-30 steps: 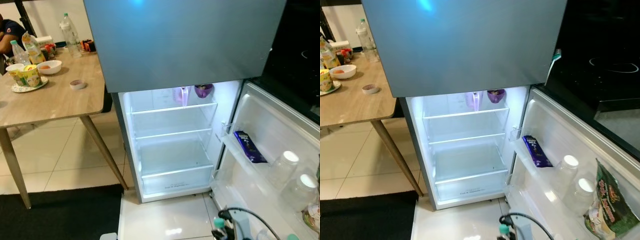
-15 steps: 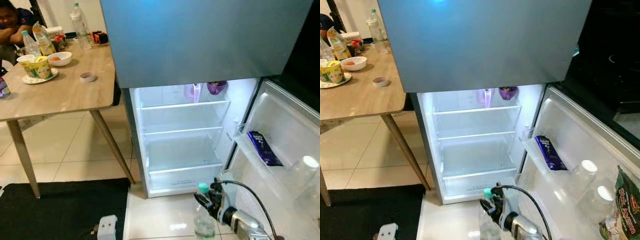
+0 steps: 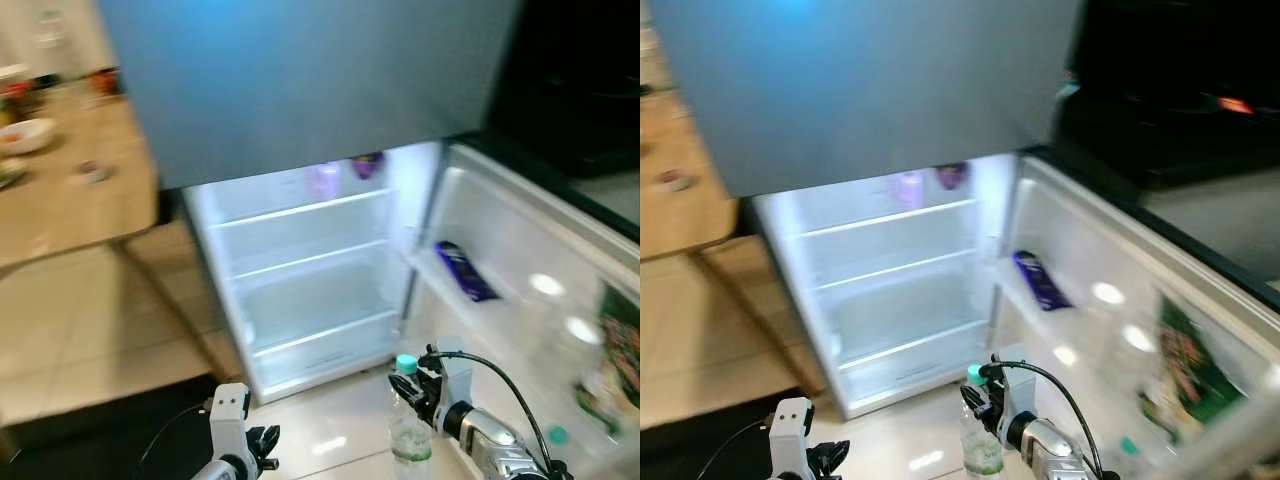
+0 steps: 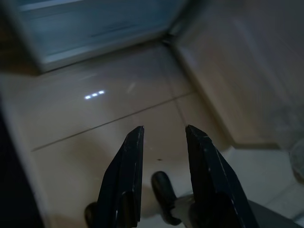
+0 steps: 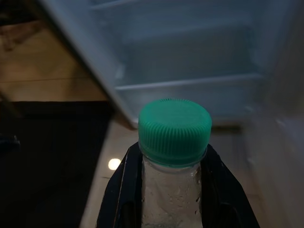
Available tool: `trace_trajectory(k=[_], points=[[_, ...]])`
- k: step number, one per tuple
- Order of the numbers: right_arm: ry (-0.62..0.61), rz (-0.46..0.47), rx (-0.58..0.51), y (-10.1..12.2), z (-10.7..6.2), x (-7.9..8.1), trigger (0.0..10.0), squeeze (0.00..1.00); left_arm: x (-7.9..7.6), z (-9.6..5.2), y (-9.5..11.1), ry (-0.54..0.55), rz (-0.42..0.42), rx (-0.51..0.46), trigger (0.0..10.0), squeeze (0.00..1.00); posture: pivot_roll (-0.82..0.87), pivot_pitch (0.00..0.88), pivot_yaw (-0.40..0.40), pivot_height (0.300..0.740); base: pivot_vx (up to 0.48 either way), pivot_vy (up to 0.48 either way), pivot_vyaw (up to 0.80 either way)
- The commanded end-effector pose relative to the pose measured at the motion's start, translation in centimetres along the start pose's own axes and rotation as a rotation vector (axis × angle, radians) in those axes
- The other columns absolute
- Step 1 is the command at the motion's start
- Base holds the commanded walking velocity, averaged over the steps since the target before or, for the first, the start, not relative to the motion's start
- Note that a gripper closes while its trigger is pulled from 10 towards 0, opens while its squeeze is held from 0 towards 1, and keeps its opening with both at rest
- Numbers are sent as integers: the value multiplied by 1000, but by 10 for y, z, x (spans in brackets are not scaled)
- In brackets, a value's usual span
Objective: Restocking fridge
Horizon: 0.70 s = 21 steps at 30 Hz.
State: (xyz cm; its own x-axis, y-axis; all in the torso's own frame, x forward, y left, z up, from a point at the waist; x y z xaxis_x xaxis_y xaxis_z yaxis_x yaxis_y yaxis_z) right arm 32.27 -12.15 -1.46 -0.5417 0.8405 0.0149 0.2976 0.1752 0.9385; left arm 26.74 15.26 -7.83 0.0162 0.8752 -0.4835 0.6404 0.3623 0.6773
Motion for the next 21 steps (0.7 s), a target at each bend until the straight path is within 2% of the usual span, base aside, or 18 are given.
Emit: trace_trajectory(k=[1,9,17,21], points=[[17,-3,1,-2,2,7,10000,0,-3,-1,-12,-9,-14,19,10000,0,-101,34,31,734,0,0,-556],[59,-28,-22,5,8,19,10000,0,0,-4,-18,-3,6,47,10000,0,-94,26,39,734,0,0,0],[104,-22,-50,11,13,31,10000,0,12,-13,-33,42,3,93,10000,0,-88,21,38,734,0,0,0],[144,-19,-82,18,16,38,10000,0,18,-19,-47,65,-9,129,10000,0,-88,21,38,734,0,0,0]])
Point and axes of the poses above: a point about 5 cm out from each wrist's last joint towards the gripper, its own z axis pointing out of the wrist towards the gripper, its own y axis along the axis of the wrist's last joint, x = y × z, the point moved 5 cm from there along z, pointing out of the wrist towards the gripper, and after that the axes turned 9 degrees about -z, right-handed, at the moved point
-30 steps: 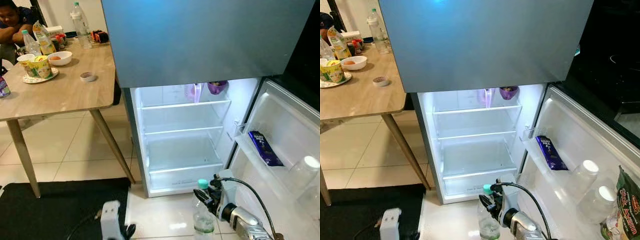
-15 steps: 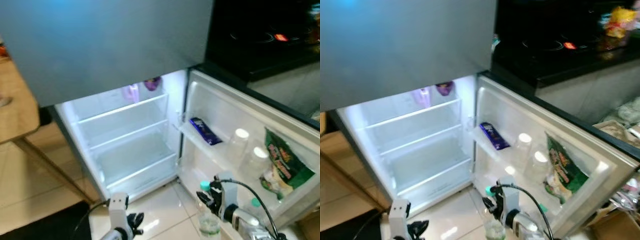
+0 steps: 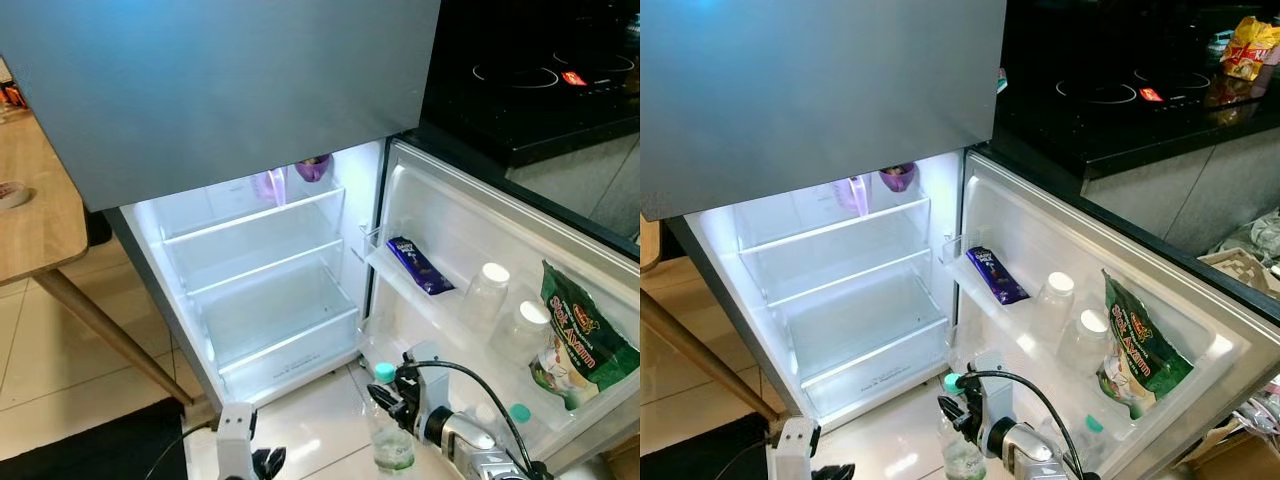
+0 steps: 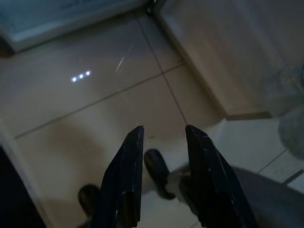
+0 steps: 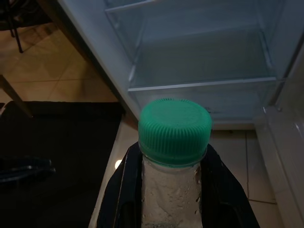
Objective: Restocking fridge
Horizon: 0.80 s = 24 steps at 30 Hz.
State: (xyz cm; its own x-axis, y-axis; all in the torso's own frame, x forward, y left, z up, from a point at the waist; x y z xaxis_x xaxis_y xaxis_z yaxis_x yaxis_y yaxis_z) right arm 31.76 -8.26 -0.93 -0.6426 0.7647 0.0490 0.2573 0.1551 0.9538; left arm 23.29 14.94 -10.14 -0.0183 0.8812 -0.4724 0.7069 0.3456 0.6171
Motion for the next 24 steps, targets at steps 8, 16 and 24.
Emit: trace_trajectory(k=[8,16,24], points=[[36,-9,-82,22,7,3,10000,0,17,-11,-21,64,-22,61,10000,0,-84,8,31,734,0,0,0],[86,-34,-113,36,14,9,10000,0,11,-8,-18,31,-19,57,10000,0,-102,34,23,734,0,-128,0],[124,-45,-139,45,19,18,10000,0,11,-6,-10,35,-32,27,10000,0,-102,47,32,734,0,-258,0]])
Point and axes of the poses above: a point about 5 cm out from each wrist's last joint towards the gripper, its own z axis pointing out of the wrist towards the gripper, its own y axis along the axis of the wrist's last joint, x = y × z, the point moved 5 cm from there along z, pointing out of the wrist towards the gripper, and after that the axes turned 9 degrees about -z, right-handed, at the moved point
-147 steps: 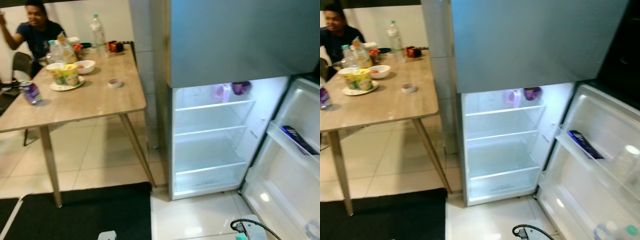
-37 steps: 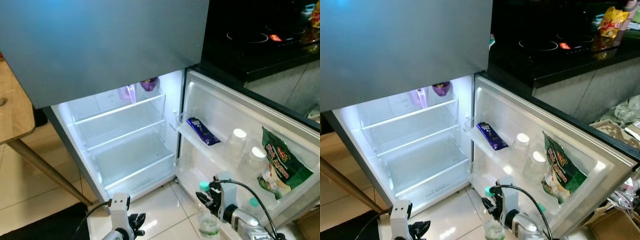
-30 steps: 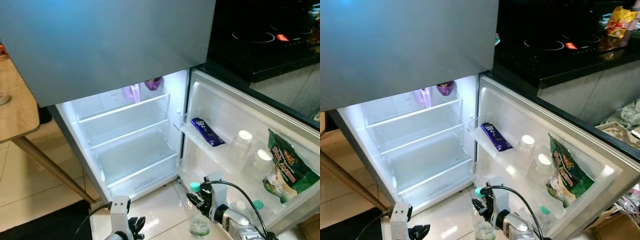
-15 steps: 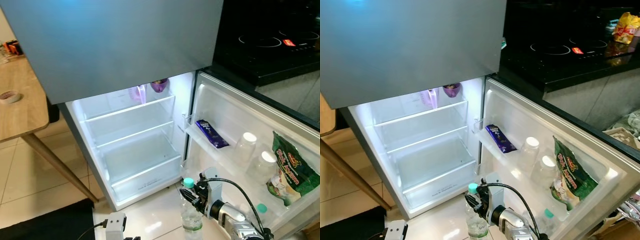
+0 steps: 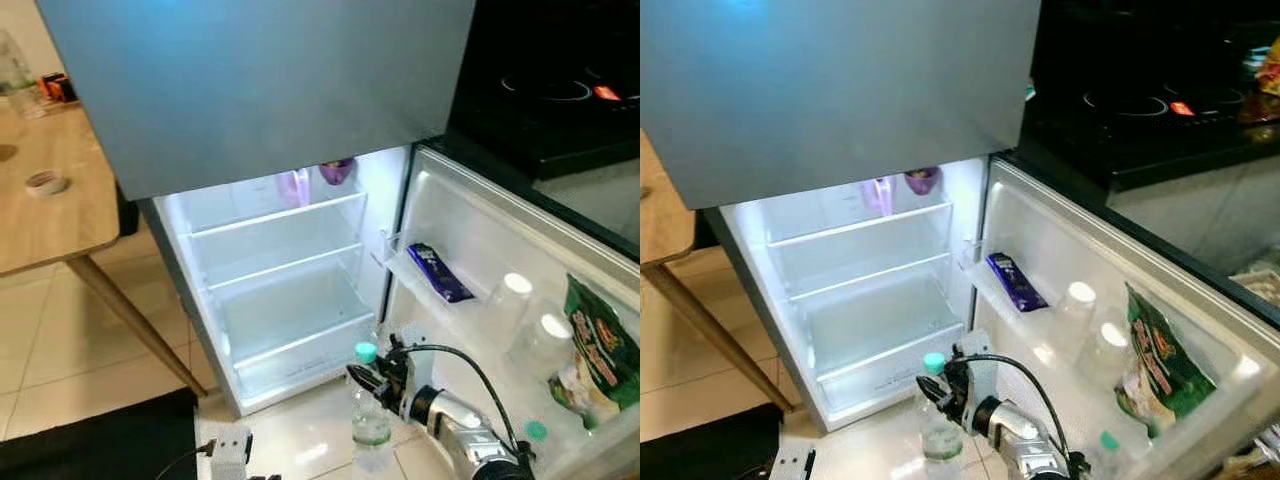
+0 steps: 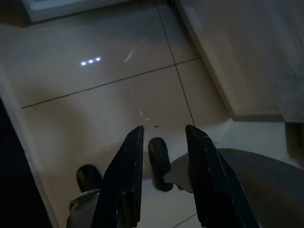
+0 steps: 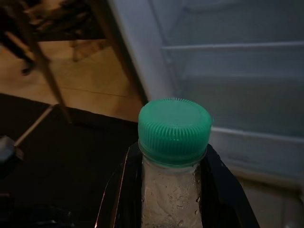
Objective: Restocking fridge
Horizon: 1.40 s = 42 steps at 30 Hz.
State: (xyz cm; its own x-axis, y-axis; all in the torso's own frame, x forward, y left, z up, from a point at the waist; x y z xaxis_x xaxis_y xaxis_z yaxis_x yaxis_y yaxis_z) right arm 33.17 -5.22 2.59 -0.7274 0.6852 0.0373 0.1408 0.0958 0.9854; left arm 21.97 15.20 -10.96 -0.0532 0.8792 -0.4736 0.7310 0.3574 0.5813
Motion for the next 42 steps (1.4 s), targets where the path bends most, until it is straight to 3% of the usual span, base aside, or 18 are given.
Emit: trace_trajectory(k=[1,9,16,20,30,42], points=[[14,-6,-10,3,1,2,10000,0,5,-1,4,12,-6,-9,10000,0,-102,47,32,734,0,0,0],[33,-45,-37,12,5,7,10000,0,-6,4,17,-34,17,-40,10000,0,-110,70,44,734,0,0,0],[5,-67,-13,4,0,5,10000,0,-18,8,25,-85,22,-65,10000,0,-109,70,41,734,0,0,0],[-8,-57,-6,1,-1,5,10000,0,-8,6,14,-28,45,-18,10000,0,-84,45,37,734,0,0,0],[-27,-68,-7,3,-1,0,10000,0,19,-11,-18,66,-8,55,10000,0,-80,30,25,734,0,0,0],[-48,-77,-15,8,-2,-7,10000,0,27,-19,-35,104,-4,103,10000,0,-77,19,23,734,0,0,0]])
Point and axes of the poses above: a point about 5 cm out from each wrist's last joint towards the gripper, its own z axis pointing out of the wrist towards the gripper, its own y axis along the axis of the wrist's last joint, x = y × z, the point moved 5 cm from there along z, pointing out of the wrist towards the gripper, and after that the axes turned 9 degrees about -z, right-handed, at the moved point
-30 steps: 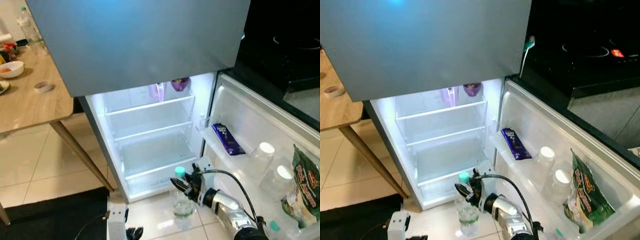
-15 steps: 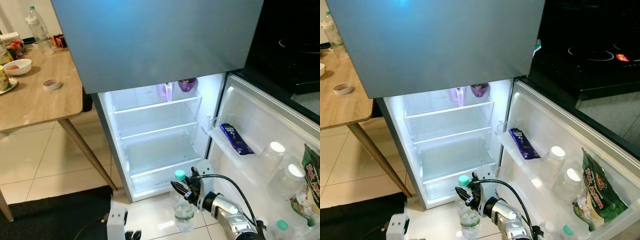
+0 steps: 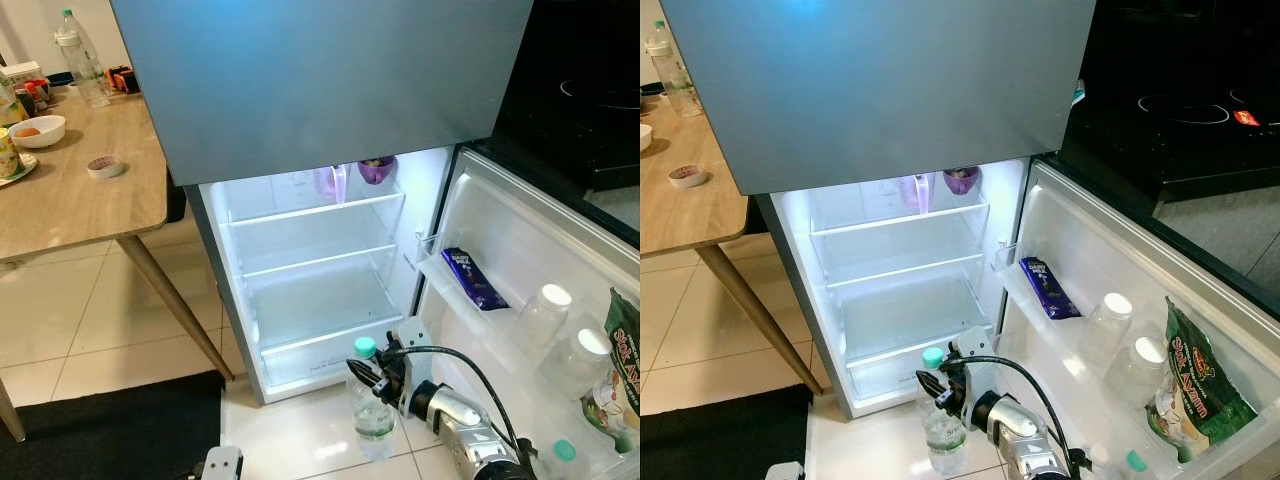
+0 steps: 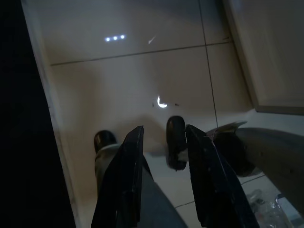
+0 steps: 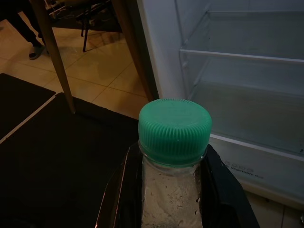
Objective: Restocking fridge
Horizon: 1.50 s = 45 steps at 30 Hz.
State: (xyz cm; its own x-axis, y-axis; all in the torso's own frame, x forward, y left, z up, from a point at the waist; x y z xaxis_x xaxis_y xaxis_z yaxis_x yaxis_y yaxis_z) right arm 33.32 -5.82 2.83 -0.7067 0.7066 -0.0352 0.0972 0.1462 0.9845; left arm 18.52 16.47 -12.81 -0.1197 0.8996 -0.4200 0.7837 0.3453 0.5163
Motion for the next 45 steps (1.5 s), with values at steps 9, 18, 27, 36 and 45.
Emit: trace_trajectory(k=[9,18,27,36,45], points=[[-7,-22,-48,16,5,-6,10000,0,-6,4,9,-22,26,-14,10000,0,-75,19,21,734,0,0,0],[7,-37,-52,18,6,-4,10000,0,-18,9,19,-58,50,-39,10000,0,-98,2,19,734,0,0,0],[18,-44,-50,19,6,-4,10000,0,-34,14,34,-113,75,-76,10000,0,-96,5,15,734,0,-86,0],[30,-46,-58,23,10,-2,10000,0,-30,14,52,-88,25,-148,10000,0,-98,31,4,734,0,-213,0],[31,-70,-70,28,12,-1,10000,0,-31,13,58,-108,40,-173,10000,0,-102,41,13,734,0,0,0]])
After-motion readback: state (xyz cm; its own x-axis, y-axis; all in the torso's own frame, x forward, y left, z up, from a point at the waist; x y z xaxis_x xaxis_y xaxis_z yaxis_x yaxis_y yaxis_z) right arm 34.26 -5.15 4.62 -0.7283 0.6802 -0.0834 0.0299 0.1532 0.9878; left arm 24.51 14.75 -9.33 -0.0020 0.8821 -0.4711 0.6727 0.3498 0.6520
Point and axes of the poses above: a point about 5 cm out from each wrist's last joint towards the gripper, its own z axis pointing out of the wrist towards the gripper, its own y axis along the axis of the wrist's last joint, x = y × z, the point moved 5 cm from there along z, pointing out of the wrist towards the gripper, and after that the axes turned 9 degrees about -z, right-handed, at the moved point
